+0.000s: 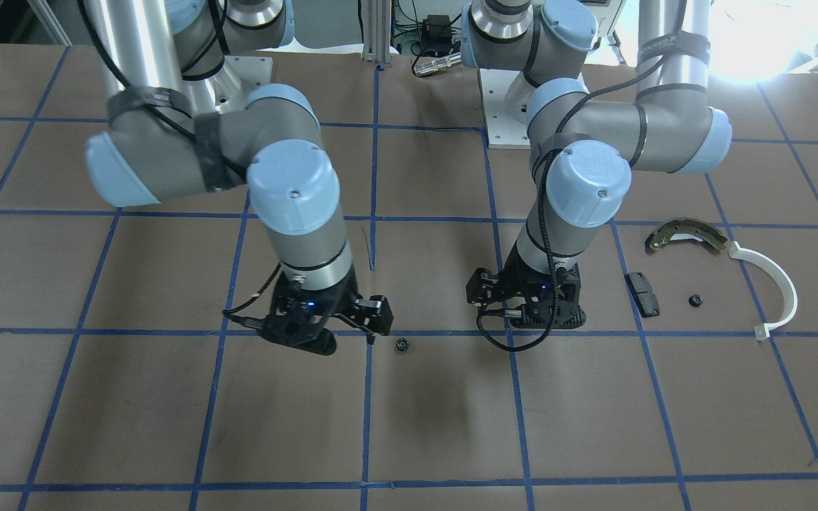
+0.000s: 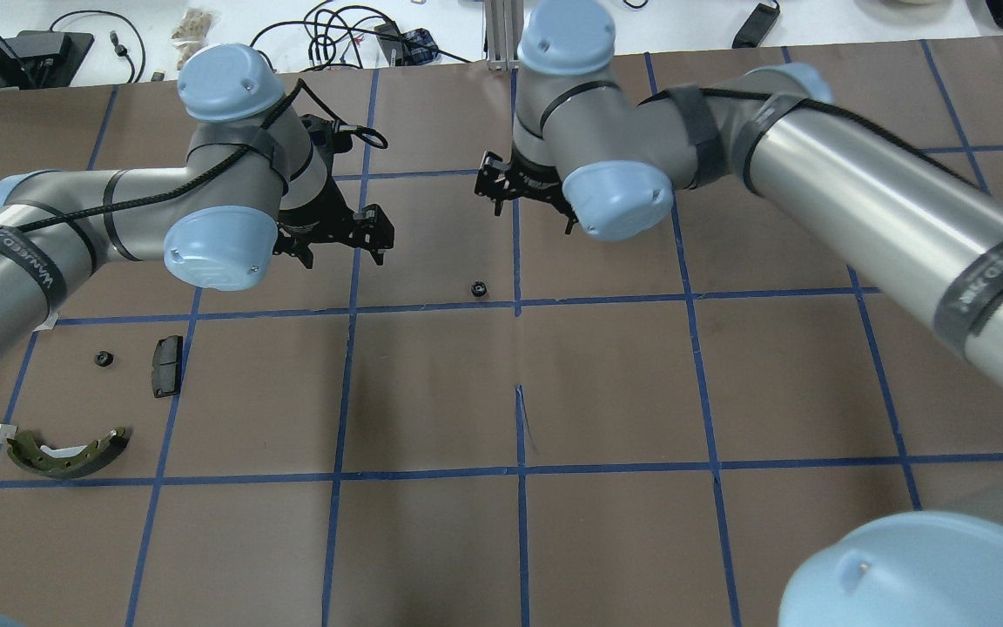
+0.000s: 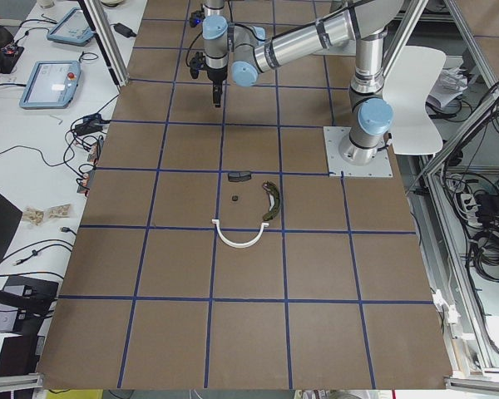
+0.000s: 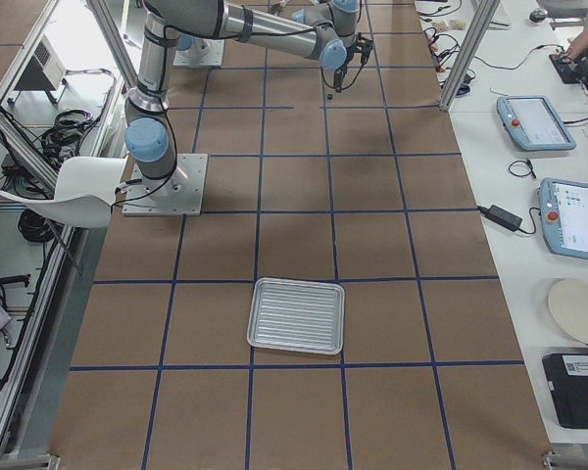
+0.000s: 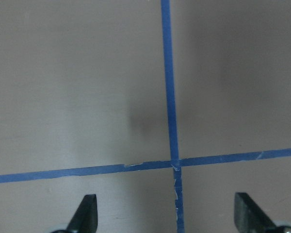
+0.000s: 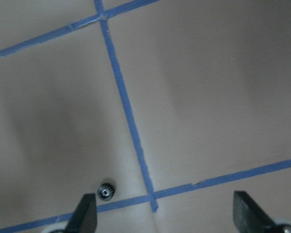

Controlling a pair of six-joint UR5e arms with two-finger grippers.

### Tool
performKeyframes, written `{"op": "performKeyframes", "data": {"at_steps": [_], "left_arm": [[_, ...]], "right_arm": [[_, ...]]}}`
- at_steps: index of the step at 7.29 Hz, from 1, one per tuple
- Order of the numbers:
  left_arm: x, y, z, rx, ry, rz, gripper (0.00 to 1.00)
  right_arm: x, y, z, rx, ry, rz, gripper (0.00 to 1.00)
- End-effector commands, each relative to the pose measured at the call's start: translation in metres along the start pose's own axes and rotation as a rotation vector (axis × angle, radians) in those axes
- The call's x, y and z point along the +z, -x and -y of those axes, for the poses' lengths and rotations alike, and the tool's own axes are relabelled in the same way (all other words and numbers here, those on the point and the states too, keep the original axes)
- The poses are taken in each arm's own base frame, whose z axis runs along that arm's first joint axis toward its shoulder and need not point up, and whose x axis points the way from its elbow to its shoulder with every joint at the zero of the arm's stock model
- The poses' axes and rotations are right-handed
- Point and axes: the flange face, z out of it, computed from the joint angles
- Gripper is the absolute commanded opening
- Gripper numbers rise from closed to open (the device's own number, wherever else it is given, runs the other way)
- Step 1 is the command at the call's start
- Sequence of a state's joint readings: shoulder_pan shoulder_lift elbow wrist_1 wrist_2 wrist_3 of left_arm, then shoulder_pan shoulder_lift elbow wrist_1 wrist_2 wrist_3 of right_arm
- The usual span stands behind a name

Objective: Place bearing gear from tray to pile

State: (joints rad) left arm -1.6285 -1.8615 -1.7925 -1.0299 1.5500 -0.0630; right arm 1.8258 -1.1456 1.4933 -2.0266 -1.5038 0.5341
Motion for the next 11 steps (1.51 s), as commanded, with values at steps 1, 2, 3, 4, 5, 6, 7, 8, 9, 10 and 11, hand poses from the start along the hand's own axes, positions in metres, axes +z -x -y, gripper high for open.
{"op": "performKeyframes", "data": {"at_steps": [1, 2, 3, 4, 5, 6, 7, 8, 9, 10, 11], "left_arm": [[0.024, -0.047, -0.008, -0.053, 0.017, -0.03, 1.0], [0.043, -0.084, -0.01, -0.044, 0.0, -0.097, 1.0], [0.063, -0.104, -0.014, -0.053, 0.02, -0.091, 1.0], [0.082, -0.108, -0.013, -0.056, 0.05, -0.082, 1.0], [0.088, -0.123, -0.009, -0.063, 0.047, -0.083, 1.0], [0.083, -0.143, 0.004, -0.07, 0.019, -0.068, 1.0], [0.093, -0.152, 0.011, -0.052, -0.011, 0.04, 0.99], [0.102, -0.157, 0.011, -0.042, -0.007, 0.047, 0.99], [0.11, -0.156, 0.008, -0.039, 0.005, 0.051, 0.98], [0.119, -0.156, 0.009, -0.04, 0.02, 0.055, 0.93], [0.123, -0.156, 0.009, -0.037, 0.043, 0.06, 0.6]], "right_arm": [[-0.105, -0.086, 0.033, -0.079, 0.011, -0.046, 0.98], [-0.141, -0.114, 0.023, -0.126, 0.005, -0.055, 1.0], [-0.18, -0.138, -0.003, -0.213, -0.004, -0.116, 1.0], [-0.2, -0.147, -0.03, -0.254, -0.034, -0.123, 1.0], [-0.21, -0.15, -0.037, -0.252, -0.055, -0.121, 1.0], [-0.197, -0.153, -0.039, -0.259, -0.018, -0.153, 1.0], [-0.188, -0.156, -0.043, -0.26, -0.005, -0.16, 1.0], [-0.18, -0.156, -0.046, -0.265, 0.005, -0.151, 1.0], [-0.174, -0.159, -0.051, -0.263, 0.001, -0.15, 1.0], [-0.189, -0.156, -0.047, -0.269, -0.081, -0.139, 1.0], [-0.191, -0.155, -0.045, -0.269, -0.087, -0.135, 1.0]]}}
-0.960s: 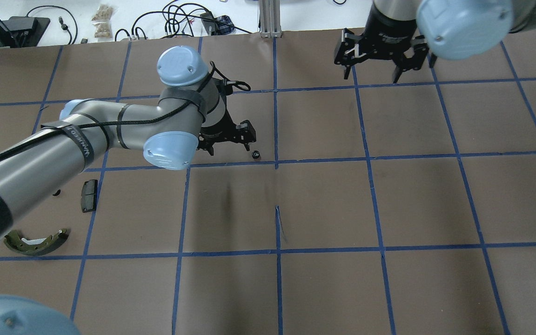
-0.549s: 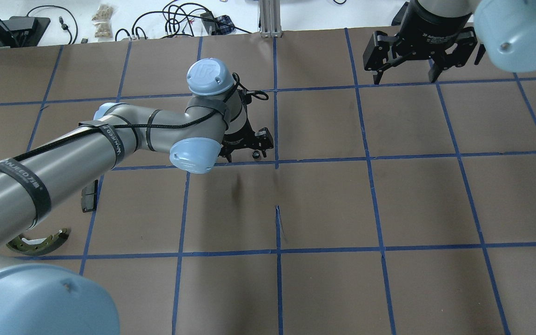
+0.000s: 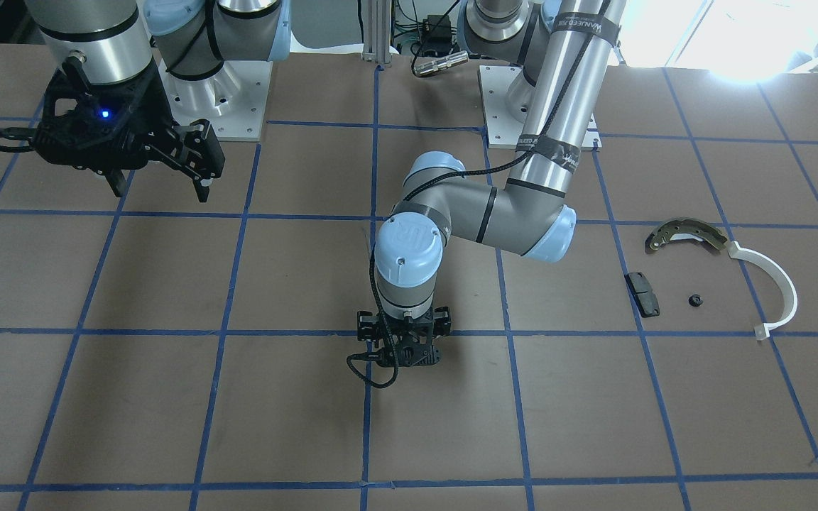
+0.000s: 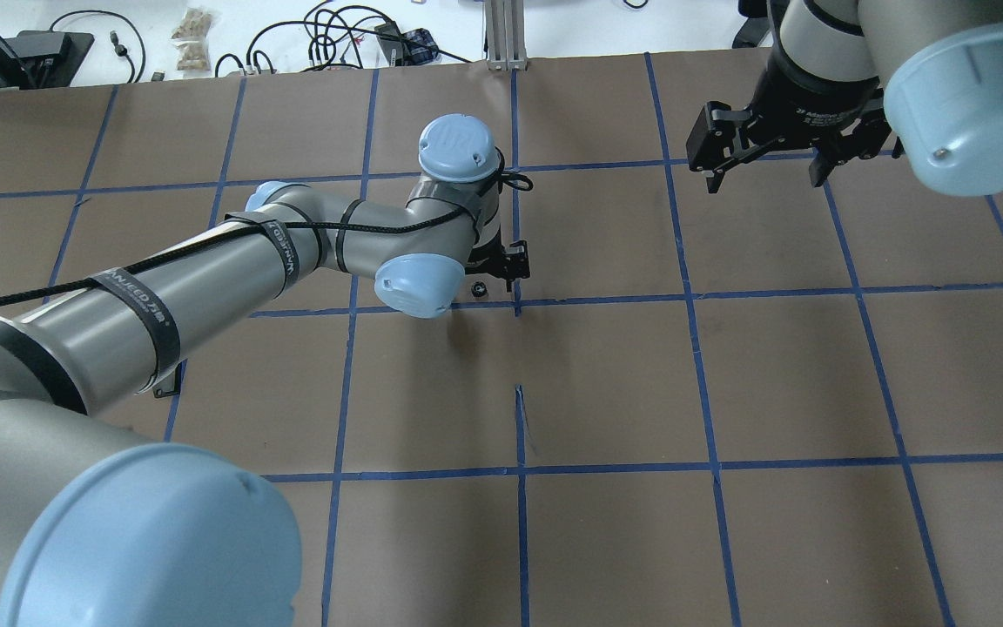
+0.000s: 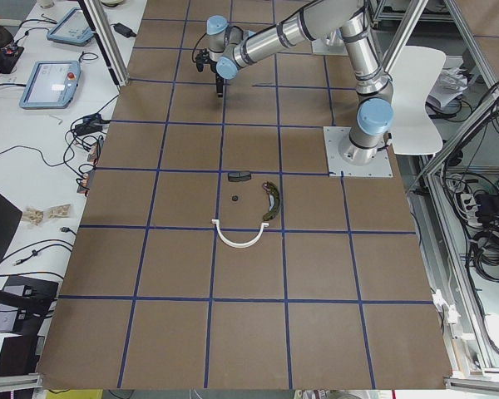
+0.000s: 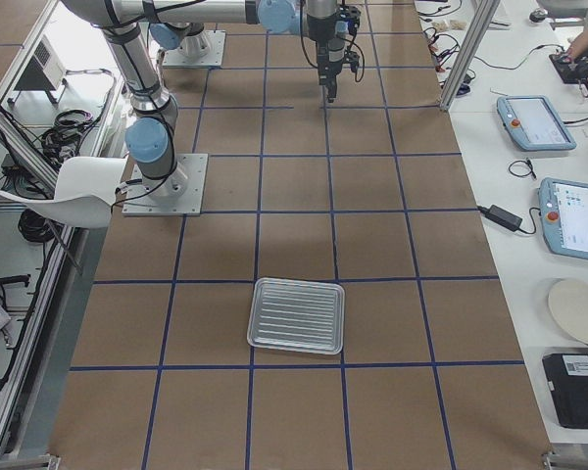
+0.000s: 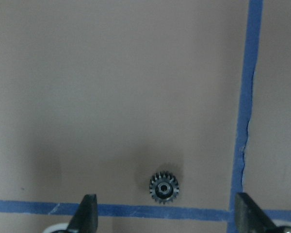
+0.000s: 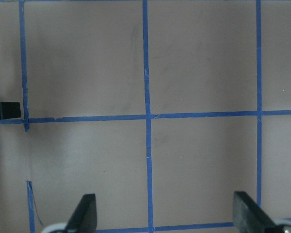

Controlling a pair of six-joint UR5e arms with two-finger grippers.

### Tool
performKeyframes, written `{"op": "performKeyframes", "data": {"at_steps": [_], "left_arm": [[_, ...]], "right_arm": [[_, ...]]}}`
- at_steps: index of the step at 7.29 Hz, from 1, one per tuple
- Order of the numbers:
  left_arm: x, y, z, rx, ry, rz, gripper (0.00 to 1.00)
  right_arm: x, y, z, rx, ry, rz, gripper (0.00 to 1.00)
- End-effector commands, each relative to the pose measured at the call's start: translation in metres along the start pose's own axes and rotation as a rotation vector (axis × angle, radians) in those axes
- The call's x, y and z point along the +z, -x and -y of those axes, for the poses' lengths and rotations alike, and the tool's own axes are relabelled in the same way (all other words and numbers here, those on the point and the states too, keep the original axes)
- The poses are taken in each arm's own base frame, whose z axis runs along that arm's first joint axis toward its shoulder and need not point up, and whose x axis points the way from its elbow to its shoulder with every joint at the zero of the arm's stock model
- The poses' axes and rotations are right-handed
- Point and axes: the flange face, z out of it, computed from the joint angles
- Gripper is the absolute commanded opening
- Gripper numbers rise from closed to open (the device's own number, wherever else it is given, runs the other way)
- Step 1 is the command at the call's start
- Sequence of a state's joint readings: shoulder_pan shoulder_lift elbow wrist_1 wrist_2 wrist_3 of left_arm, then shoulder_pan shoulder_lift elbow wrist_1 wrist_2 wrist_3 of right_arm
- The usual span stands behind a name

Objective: Place bearing gear from tray to pile

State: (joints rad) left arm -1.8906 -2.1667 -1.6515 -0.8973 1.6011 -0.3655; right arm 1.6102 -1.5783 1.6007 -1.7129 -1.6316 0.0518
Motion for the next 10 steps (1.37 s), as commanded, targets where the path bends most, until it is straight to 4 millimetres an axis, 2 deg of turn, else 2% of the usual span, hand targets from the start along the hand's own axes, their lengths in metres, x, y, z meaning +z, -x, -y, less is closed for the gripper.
{"op": "performKeyframes", "data": {"at_steps": [1, 2, 5, 6, 7, 10], "left_arm": [[0.009, -0.002, 0.0, -0.002, 0.032, 0.001, 0.2], [0.007, -0.002, 0.001, -0.001, 0.03, 0.002, 0.0], [-0.015, 0.004, 0.005, 0.004, 0.001, -0.009, 0.0], [-0.024, 0.025, 0.014, -0.017, 0.007, -0.008, 0.0], [-0.05, 0.072, 0.025, 0.0, 0.037, -0.001, 0.0], [-0.089, 0.249, 0.029, 0.265, 0.065, 0.139, 0.0]], "right_arm": [[0.0, 0.001, 0.002, 0.0, -0.021, 0.004, 1.0], [-0.001, 0.0, 0.002, 0.001, -0.024, 0.002, 1.0], [-0.005, 0.0, 0.003, 0.002, -0.032, 0.0, 1.0], [-0.008, 0.0, 0.001, 0.002, -0.037, 0.0, 1.0], [-0.008, 0.0, 0.001, 0.002, -0.038, 0.0, 1.0], [-0.008, 0.0, 0.0, 0.002, -0.035, 0.0, 1.0]]}}
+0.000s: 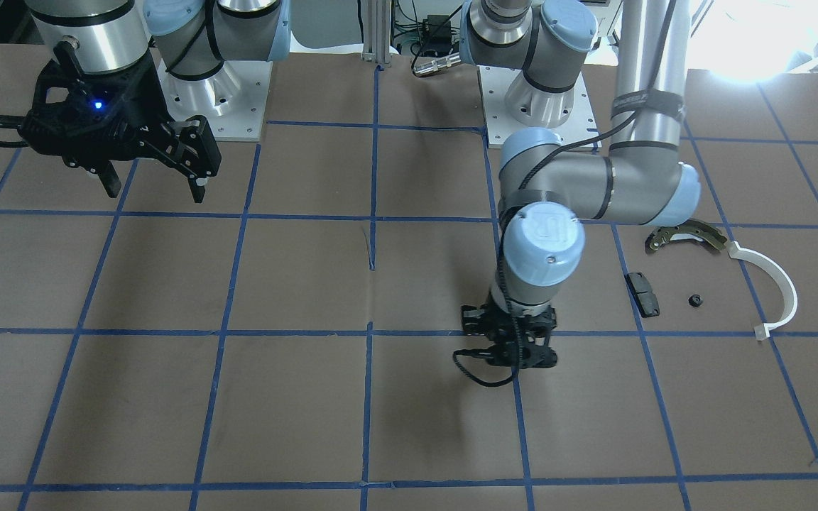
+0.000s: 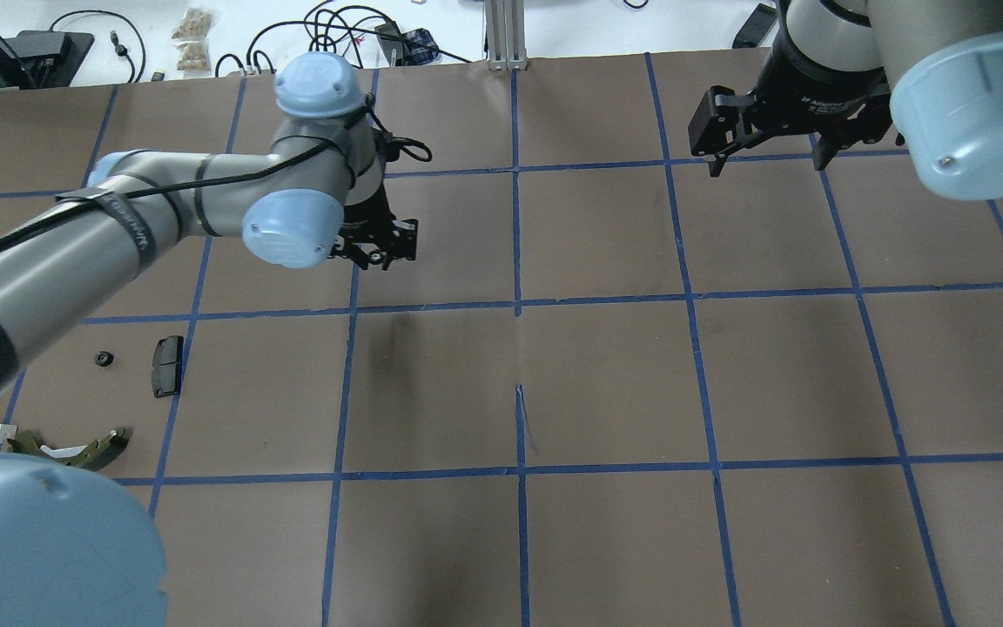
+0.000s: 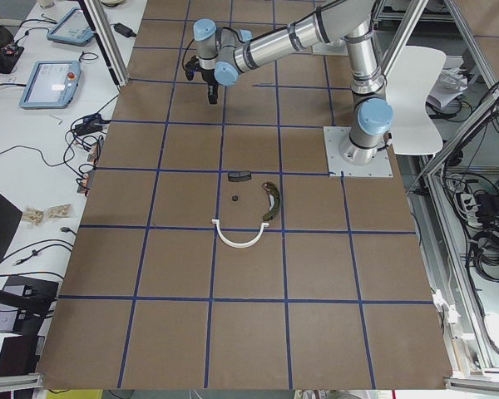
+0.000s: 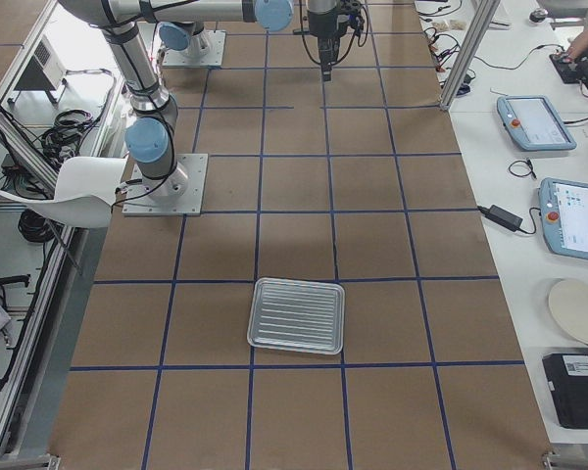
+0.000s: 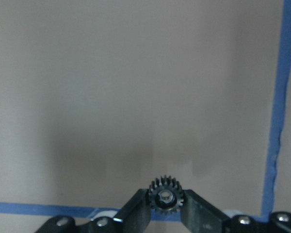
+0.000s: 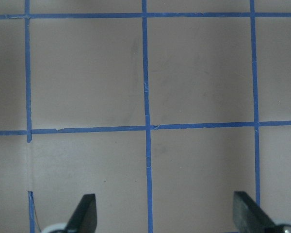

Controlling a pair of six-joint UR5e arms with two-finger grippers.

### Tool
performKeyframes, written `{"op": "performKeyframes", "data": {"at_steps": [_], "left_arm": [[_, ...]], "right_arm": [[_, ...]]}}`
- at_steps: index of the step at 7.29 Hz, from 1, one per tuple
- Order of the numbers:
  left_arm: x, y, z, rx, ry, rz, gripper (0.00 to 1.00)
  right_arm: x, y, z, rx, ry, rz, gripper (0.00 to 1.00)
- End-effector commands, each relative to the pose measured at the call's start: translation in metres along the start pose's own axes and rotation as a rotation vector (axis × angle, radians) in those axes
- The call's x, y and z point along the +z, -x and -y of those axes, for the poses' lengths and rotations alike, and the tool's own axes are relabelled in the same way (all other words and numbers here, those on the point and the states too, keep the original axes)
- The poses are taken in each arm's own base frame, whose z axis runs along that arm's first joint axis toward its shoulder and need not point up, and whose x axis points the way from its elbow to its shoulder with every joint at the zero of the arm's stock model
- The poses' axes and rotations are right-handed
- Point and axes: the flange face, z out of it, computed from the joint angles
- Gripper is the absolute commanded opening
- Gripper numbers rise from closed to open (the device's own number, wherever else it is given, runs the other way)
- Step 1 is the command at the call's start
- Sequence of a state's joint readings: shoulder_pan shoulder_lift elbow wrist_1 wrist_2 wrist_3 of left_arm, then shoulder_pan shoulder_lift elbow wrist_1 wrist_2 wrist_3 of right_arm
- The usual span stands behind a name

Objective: Place bearing gear from tray to pile

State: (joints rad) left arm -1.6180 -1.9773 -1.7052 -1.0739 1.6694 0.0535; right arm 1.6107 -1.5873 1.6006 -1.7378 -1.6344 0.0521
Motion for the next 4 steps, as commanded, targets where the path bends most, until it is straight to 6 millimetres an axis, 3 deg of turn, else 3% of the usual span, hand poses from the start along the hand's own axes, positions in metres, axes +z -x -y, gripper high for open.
{"op": "performKeyframes", "data": {"at_steps": [1, 4], "left_arm": [[0.003, 0.131, -0.033, 0.08, 0.045, 0.056, 0.0], [0.064, 0.283, -0.099, 0.077, 0.047, -0.03, 0.0]], "right_arm": [[0.0, 0.0, 0.0, 0.0, 0.002, -0.001, 1.0], [0.001, 0.0, -0.002, -0.002, 0.008, -0.003, 1.0]]}}
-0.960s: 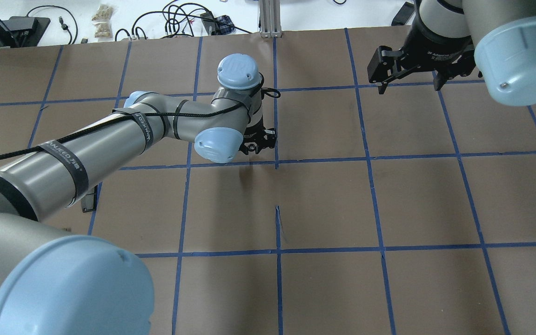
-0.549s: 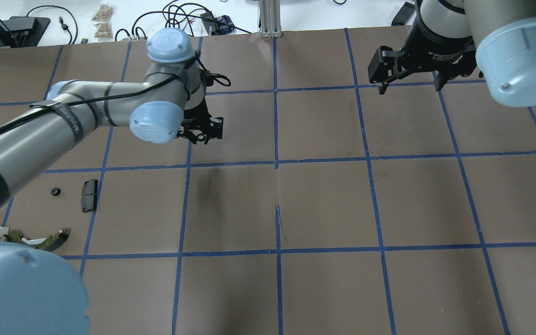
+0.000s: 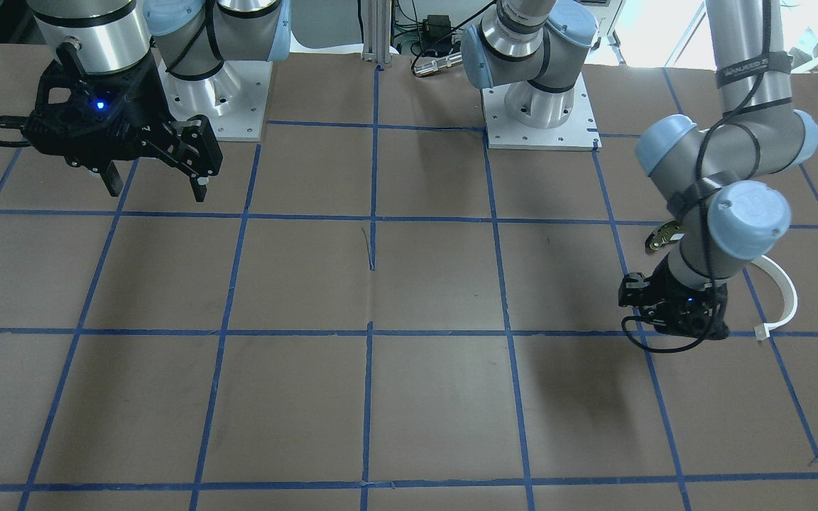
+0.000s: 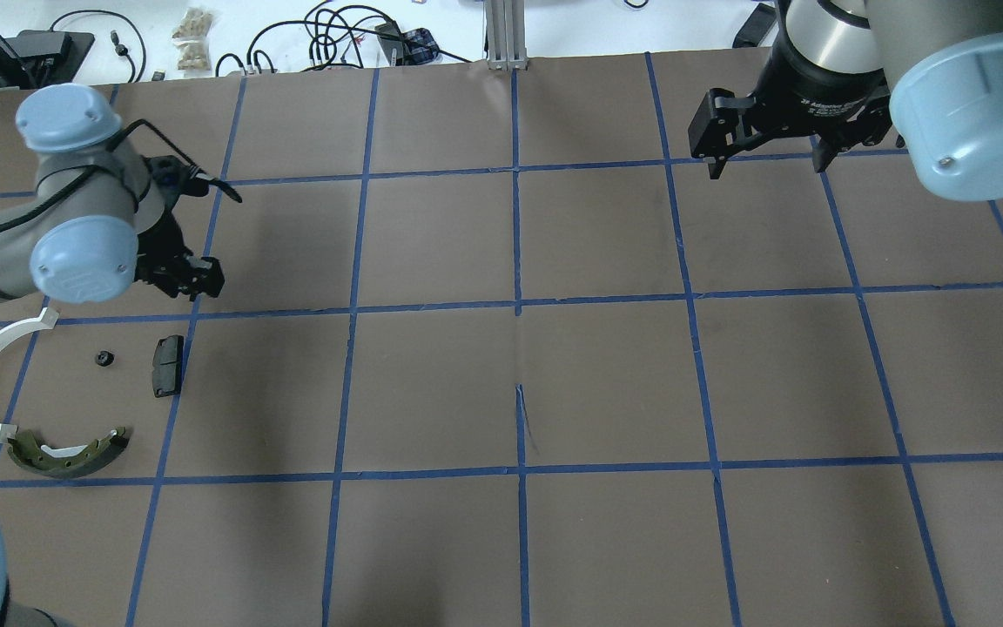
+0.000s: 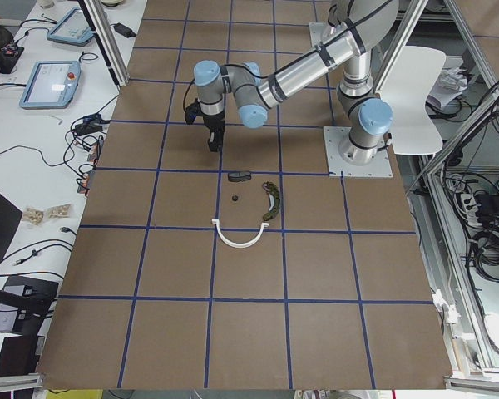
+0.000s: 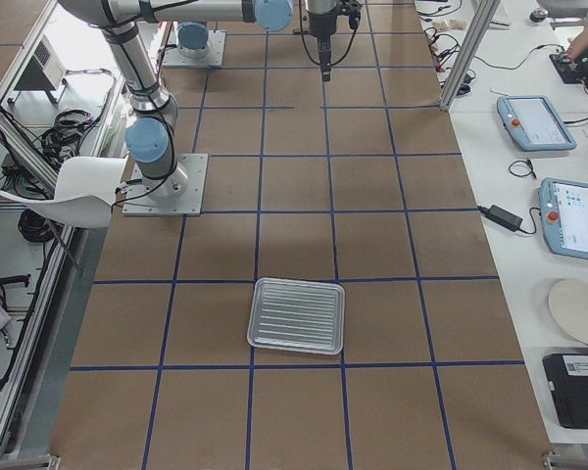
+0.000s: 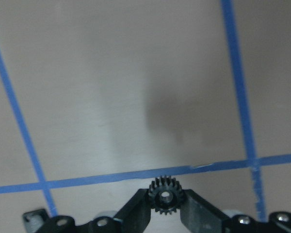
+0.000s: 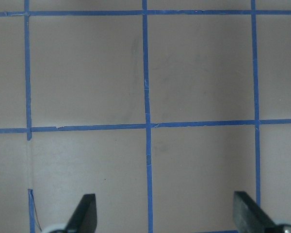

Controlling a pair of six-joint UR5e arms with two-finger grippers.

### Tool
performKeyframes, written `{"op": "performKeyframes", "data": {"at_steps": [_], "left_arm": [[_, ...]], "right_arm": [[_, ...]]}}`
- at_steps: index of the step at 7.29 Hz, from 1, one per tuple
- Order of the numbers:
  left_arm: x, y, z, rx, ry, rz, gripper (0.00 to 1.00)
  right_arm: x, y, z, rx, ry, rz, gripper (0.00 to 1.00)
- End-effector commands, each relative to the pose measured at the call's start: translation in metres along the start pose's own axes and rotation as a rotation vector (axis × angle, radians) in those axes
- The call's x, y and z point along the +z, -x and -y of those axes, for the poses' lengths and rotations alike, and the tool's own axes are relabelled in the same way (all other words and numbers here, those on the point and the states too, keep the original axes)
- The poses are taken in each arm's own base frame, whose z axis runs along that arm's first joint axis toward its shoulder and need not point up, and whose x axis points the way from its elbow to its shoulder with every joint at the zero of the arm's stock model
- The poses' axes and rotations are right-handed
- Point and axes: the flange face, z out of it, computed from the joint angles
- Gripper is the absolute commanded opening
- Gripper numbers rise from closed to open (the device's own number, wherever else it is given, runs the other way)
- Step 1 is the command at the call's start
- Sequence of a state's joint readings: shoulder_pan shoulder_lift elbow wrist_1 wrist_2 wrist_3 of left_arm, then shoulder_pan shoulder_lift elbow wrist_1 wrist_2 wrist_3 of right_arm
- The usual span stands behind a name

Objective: Place bearing gear from tray to pile

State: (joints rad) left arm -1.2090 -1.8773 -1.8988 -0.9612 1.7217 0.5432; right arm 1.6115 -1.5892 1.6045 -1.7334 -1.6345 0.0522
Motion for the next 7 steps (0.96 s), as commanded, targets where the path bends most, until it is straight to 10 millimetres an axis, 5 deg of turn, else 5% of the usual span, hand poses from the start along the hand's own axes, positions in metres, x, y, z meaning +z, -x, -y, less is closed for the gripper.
{"op": "performKeyframes", "data": {"at_steps": [1, 6, 7], "left_arm": [[0.046, 0.082, -0.047, 0.003, -0.014, -0.094, 0.0], [0.064, 0.081, -0.057, 0.014, -0.044, -0.066, 0.0], [0.066, 0.079, -0.058, 0.012, -0.04, -0.071, 0.12]], "right_arm": [[0.001, 0.0, -0.001, -0.001, 0.005, 0.001, 1.0], [0.001, 0.0, -0.001, -0.001, 0.002, 0.001, 1.0], [0.0, 0.0, -0.001, -0.001, 0.0, -0.001, 1.0]]}}
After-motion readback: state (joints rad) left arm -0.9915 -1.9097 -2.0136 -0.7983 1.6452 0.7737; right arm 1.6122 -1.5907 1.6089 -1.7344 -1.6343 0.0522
